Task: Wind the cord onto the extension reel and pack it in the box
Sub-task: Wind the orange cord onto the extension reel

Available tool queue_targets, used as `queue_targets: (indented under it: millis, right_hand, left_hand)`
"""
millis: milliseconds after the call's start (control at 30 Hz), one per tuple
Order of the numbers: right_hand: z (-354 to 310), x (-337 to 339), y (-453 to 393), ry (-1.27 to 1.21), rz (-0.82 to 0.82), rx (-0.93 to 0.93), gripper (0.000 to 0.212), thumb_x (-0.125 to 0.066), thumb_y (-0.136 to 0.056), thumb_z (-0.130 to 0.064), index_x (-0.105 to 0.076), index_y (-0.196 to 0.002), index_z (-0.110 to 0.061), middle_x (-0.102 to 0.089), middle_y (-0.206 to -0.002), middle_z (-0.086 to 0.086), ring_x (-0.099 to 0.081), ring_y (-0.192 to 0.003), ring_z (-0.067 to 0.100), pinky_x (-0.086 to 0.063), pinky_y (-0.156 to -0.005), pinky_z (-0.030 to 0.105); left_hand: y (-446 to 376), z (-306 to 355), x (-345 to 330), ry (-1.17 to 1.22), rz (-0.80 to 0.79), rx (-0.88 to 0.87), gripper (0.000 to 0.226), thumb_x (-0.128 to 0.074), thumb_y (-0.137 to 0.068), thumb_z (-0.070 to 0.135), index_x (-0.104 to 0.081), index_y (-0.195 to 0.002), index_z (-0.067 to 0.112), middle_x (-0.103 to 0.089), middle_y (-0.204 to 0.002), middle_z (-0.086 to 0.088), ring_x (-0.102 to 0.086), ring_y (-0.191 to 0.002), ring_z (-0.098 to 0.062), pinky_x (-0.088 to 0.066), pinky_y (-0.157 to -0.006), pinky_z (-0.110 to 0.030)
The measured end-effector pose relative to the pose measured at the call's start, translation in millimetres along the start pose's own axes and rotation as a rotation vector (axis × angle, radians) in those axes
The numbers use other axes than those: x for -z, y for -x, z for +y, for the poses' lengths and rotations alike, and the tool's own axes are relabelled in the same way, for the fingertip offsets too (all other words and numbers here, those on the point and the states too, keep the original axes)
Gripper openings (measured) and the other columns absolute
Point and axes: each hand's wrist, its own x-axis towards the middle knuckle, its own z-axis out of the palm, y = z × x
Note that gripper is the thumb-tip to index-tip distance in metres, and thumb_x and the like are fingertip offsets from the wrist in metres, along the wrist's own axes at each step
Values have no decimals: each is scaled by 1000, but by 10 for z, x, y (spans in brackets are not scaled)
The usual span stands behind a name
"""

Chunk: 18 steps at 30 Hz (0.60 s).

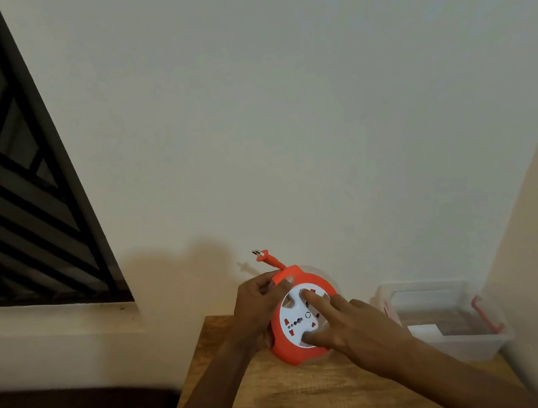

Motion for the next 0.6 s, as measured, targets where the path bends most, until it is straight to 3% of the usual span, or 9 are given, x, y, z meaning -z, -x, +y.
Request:
queue_targets:
  millis: [133,300,400,467,600]
  right_hand:
    - [0,-53,-60,142,27,81,57,-78,-78,-43,-50,-127,-36,-40,-149,11,-50,-123,33,-52,-91,47]
    - [-15,-105,-108,172,-34,80,57,-75,-82,-39,-47,-131,-36,-27,-157,9,-40,-132,38,-43,-101,54]
    - [-51,-120,-104,257,-48,65,56,-79,-76,-43,-55,-127,-35,-39,-150,13,-47,-125,40,-45,-97,54]
    - [-88,-143,-114,295,-49,52,56,-78,-76,-46,-57,-126,-31,-44,-146,15,-51,-121,42,-45,-97,55]
    - [-169,-166,-138,316,-31,-10,53,-77,-77,-47,-63,-123,-25,-50,-141,18,-58,-114,43,-46,-97,56]
  left_hand:
    - [-36,0,23,-30,-55,5,13,-76,-92,30,-80,-104,26,-83,-99,-2,-81,-86,-26,-67,-75,-40]
    - [-50,3,-27,-108,-118,-12,12,-75,-93,30,-78,-104,31,-84,-98,4,-81,-84,-19,-65,-71,-30]
    - [-59,37,-70,-232,-153,-48,12,-74,-93,33,-74,-101,42,-81,-90,20,-79,-82,-7,-60,-67,-17]
    - [-60,42,-103,-248,-167,-47,14,-75,-92,35,-74,-105,40,-77,-84,31,-78,-81,-3,-59,-66,-14]
    - [-54,29,-124,-182,-144,-22,15,-75,-91,38,-73,-106,40,-79,-94,23,-79,-85,-7,-61,-70,-19]
